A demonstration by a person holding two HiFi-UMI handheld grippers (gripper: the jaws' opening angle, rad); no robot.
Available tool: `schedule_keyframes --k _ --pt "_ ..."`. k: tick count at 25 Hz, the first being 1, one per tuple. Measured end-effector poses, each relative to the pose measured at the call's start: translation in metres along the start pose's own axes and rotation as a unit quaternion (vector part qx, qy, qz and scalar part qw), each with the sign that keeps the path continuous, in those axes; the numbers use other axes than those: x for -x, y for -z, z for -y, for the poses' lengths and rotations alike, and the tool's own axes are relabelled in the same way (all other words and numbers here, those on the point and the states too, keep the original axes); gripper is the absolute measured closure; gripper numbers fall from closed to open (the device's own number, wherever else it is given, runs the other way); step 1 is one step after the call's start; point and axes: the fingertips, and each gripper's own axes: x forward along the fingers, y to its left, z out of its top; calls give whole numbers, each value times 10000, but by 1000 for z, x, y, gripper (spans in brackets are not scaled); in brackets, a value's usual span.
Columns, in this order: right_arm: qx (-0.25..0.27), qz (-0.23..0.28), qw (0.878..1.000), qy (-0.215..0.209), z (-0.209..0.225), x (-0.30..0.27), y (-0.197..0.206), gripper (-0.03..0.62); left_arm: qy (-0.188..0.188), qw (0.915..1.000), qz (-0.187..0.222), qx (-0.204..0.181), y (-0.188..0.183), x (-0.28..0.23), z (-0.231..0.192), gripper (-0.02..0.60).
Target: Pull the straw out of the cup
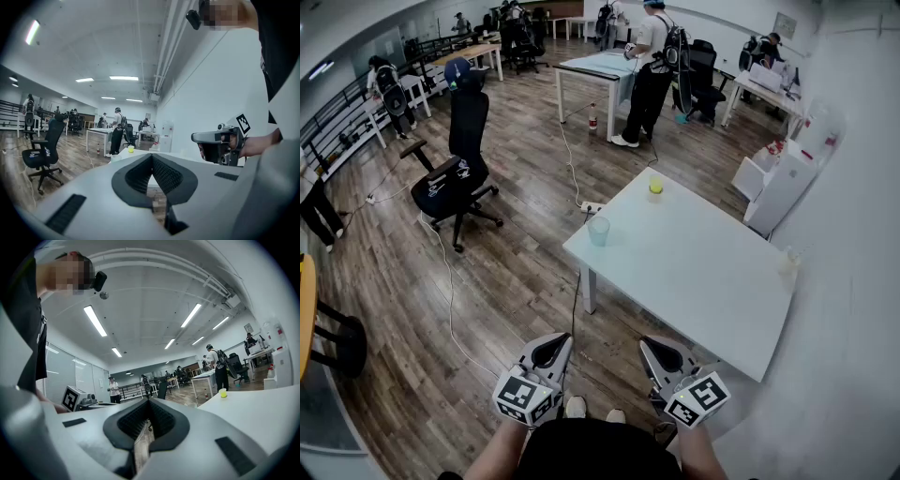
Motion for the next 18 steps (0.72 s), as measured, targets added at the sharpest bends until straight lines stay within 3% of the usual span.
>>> schedule_keyframes --k 18 --pt "-564 45 9981 232 -4 -19 10 571 163 9998 -14 135 7 10 -33 569"
